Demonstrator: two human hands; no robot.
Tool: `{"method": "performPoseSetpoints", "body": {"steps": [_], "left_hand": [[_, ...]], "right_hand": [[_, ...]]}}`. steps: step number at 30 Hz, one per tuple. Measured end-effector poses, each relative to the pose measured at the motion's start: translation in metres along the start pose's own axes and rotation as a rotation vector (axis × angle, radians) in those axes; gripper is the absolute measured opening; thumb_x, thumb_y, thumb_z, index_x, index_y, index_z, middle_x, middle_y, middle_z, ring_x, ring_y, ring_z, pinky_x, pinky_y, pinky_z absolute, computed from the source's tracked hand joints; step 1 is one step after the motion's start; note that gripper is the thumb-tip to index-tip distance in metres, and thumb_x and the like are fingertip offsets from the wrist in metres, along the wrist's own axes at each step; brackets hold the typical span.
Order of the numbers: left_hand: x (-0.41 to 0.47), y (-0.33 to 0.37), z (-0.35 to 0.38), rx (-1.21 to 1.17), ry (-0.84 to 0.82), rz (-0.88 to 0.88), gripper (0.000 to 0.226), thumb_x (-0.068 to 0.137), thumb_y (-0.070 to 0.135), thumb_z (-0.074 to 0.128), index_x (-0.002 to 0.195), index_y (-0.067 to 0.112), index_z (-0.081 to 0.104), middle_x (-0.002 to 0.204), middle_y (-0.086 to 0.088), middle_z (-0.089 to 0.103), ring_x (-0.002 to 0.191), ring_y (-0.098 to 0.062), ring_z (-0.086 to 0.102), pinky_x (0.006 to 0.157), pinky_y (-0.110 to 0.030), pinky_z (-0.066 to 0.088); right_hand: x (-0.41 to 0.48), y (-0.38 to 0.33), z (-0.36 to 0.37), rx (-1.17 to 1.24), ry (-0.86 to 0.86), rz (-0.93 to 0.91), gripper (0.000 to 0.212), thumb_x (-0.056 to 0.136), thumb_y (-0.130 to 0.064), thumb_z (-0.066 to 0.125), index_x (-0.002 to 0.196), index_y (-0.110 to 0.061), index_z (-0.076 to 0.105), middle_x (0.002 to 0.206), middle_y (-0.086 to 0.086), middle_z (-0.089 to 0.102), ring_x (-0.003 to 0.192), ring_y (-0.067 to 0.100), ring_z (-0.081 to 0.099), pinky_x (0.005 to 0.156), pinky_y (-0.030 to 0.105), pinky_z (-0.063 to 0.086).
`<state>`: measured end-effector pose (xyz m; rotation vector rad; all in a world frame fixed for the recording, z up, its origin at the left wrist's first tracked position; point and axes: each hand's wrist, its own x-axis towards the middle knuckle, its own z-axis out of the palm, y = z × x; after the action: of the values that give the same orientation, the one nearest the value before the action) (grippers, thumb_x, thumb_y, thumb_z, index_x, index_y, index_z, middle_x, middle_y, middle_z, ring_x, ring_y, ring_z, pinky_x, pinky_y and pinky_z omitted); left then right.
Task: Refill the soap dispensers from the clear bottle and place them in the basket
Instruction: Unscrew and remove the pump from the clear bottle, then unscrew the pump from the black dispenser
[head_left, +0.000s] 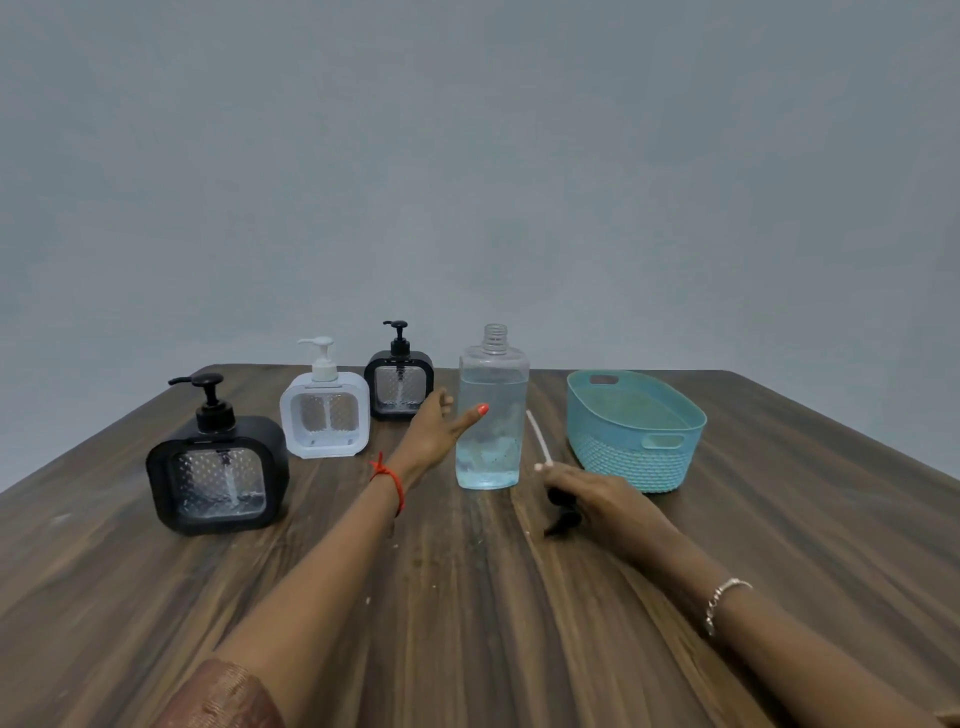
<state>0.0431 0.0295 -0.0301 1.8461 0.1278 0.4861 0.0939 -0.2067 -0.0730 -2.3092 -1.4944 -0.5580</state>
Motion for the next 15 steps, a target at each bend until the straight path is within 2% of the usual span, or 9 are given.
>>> {"method": "performPoseSetpoints", "body": {"steps": [1, 3, 6, 8, 10, 12, 13, 15], "left_hand": [[-0.001, -0.004, -0.002, 0.036, 0.010, -0.030, 0.067, 0.086, 0.035, 0.062, 0.138, 0.006, 0.032, 0.135, -0.007, 0.045, 0.124, -0.019, 0.046, 0.092, -0.021, 0.042], [-0.004, -0.009, -0.006, 0.072, 0.004, -0.083, 0.082, 0.085, 0.039, 0.062, 0.145, 0.003, 0.019, 0.145, -0.010, 0.036, 0.133, -0.021, 0.037, 0.104, -0.030, 0.035], [-0.011, -0.012, -0.012, 0.101, -0.008, -0.097, 0.084, 0.085, 0.042, 0.061, 0.146, 0.005, 0.018, 0.145, -0.010, 0.038, 0.130, -0.021, 0.040, 0.101, -0.028, 0.036], [-0.017, -0.009, -0.017, 0.125, 0.000, -0.090, 0.081, 0.084, 0.042, 0.062, 0.145, 0.005, 0.023, 0.139, -0.007, 0.045, 0.124, -0.018, 0.045, 0.096, -0.025, 0.038], [-0.024, -0.004, -0.025, 0.146, -0.011, -0.076, 0.073, 0.084, 0.040, 0.063, 0.141, 0.005, 0.034, 0.127, -0.003, 0.055, 0.114, -0.014, 0.050, 0.095, -0.029, 0.043], [-0.033, 0.006, -0.038, 0.134, -0.049, -0.064, 0.058, 0.084, 0.035, 0.065, 0.132, 0.007, 0.047, 0.116, -0.002, 0.062, 0.106, -0.013, 0.058, 0.090, -0.032, 0.048], [-0.038, 0.012, -0.047, 0.116, -0.062, -0.052, 0.051, 0.084, 0.032, 0.065, 0.128, 0.008, 0.052, 0.111, -0.003, 0.065, 0.100, -0.012, 0.063, 0.086, -0.031, 0.050], [-0.051, 0.028, -0.067, 0.072, -0.050, 0.003, 0.038, 0.085, 0.026, 0.066, 0.118, 0.009, 0.060, 0.101, -0.003, 0.070, 0.089, -0.009, 0.067, 0.083, -0.029, 0.052]], "right_hand": [[0.000, -0.001, 0.001, -0.008, -0.058, -0.001, 0.048, 0.089, 0.001, 0.051, 0.134, -0.017, 0.049, 0.142, -0.003, 0.046, 0.125, -0.003, 0.032, 0.108, 0.012, 0.022], [0.002, -0.001, 0.001, 0.008, -0.130, 0.005, 0.050, 0.089, 0.003, 0.048, 0.136, -0.015, 0.047, 0.143, -0.002, 0.045, 0.126, -0.004, 0.029, 0.111, 0.013, 0.022], [0.004, -0.006, -0.002, 0.031, -0.187, 0.033, 0.045, 0.087, 0.004, 0.048, 0.129, -0.009, 0.051, 0.135, 0.006, 0.053, 0.126, 0.011, 0.048, 0.105, 0.023, 0.036], [0.006, -0.010, -0.006, 0.022, -0.205, 0.063, 0.039, 0.087, 0.000, 0.050, 0.124, -0.012, 0.052, 0.124, 0.005, 0.059, 0.112, 0.020, 0.058, 0.093, 0.031, 0.046], [0.011, -0.011, -0.012, -0.057, -0.207, 0.117, 0.043, 0.087, -0.001, 0.052, 0.126, -0.019, 0.051, 0.122, 0.001, 0.061, 0.107, 0.019, 0.059, 0.088, 0.029, 0.046], [0.023, -0.014, -0.020, -0.094, -0.161, 0.149, 0.048, 0.084, 0.006, 0.052, 0.124, -0.020, 0.055, 0.121, 0.002, 0.063, 0.107, 0.020, 0.060, 0.087, 0.029, 0.046], [0.032, -0.019, -0.025, -0.061, -0.109, 0.140, 0.050, 0.080, 0.011, 0.051, 0.120, -0.017, 0.059, 0.118, 0.002, 0.065, 0.106, 0.020, 0.061, 0.086, 0.027, 0.046], [0.053, -0.042, -0.036, 0.091, 0.002, 0.095, 0.046, 0.075, 0.017, 0.050, 0.109, -0.011, 0.066, 0.109, 0.002, 0.070, 0.099, 0.014, 0.064, 0.080, 0.012, 0.044]]}}
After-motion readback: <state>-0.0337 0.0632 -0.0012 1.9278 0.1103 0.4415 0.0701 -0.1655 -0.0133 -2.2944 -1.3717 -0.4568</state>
